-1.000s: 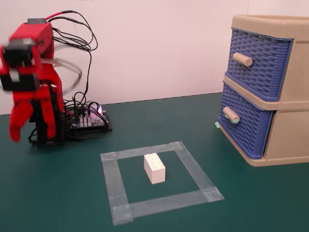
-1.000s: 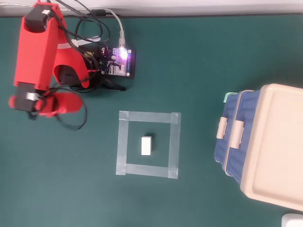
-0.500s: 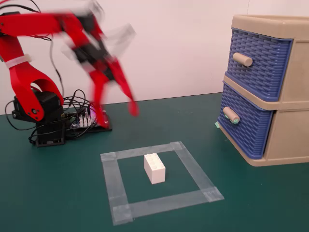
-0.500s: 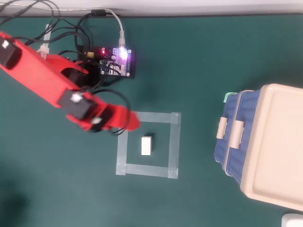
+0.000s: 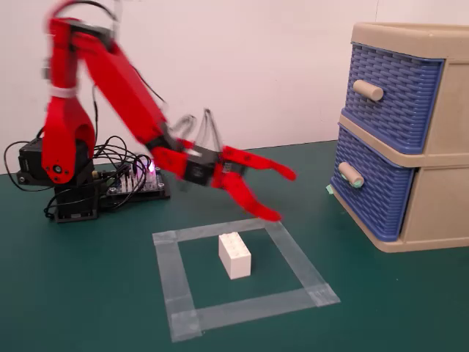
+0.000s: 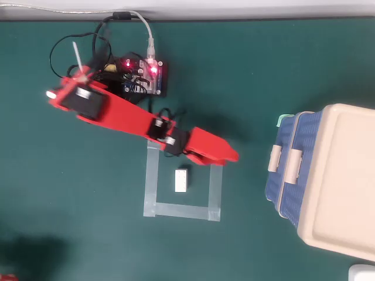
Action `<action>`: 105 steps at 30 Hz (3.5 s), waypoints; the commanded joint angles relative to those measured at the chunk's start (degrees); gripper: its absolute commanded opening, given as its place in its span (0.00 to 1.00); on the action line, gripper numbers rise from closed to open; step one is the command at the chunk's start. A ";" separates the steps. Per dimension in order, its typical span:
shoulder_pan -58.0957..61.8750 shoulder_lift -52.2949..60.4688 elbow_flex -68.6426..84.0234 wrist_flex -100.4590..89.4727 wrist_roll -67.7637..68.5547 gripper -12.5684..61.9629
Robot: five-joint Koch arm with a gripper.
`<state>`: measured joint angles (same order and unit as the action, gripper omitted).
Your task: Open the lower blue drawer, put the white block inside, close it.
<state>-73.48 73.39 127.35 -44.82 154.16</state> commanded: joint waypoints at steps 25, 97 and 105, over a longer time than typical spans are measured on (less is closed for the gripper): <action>-7.82 -19.16 -40.25 8.00 19.07 0.51; 19.60 10.90 -37.79 100.90 -22.15 0.62; 20.13 5.27 -37.44 100.90 -21.88 0.61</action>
<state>-53.00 78.05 91.32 56.16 130.96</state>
